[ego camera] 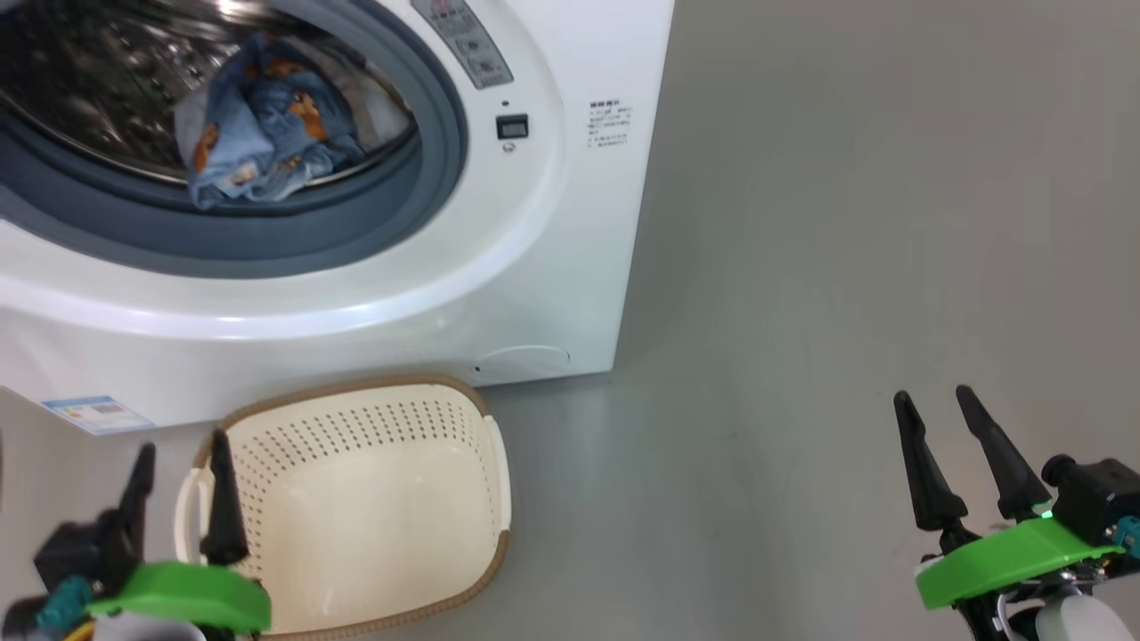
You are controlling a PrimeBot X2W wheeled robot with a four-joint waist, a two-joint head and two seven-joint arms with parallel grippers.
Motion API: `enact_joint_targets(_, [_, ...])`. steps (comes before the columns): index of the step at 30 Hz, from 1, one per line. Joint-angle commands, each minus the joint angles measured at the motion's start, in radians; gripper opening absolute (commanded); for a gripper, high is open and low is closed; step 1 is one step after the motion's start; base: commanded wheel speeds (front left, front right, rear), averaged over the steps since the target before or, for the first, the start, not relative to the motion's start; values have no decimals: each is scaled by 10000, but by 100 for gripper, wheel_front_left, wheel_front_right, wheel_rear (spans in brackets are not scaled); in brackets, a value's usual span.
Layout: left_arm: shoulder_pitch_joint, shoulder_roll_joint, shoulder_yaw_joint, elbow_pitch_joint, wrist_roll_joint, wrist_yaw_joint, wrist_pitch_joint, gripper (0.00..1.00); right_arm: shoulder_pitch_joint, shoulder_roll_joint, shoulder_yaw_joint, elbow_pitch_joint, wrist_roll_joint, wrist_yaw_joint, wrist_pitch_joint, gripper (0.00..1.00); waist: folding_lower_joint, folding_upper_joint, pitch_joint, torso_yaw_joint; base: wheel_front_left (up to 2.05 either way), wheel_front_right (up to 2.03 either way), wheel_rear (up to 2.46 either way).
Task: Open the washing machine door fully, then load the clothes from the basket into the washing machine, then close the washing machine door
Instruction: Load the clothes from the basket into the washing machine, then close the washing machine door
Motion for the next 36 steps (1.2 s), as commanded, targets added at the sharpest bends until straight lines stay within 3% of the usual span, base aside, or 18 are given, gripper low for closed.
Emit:
enact_joint_targets(1, [188, 192, 193, -352, -100, -4, -63, 100, 155, -193, 166, -211, -146, 16, -118, 100, -1, -1, -249, 111, 0, 0, 0])
enact_joint_targets(15, [1922, 190, -123, -1427, -408, 266, -63, 100, 958, -190, -13, -257, -154, 16, -118, 100, -1, -1, -974, 205, 0, 0, 0])
enact_joint_targets(36, [2212, 189, -212, -1749, -524, 416, -63, 100, 1106, -172, -45, -291, -191, 16, -118, 100, -1, -1, -1189, 178, 0, 0, 0])
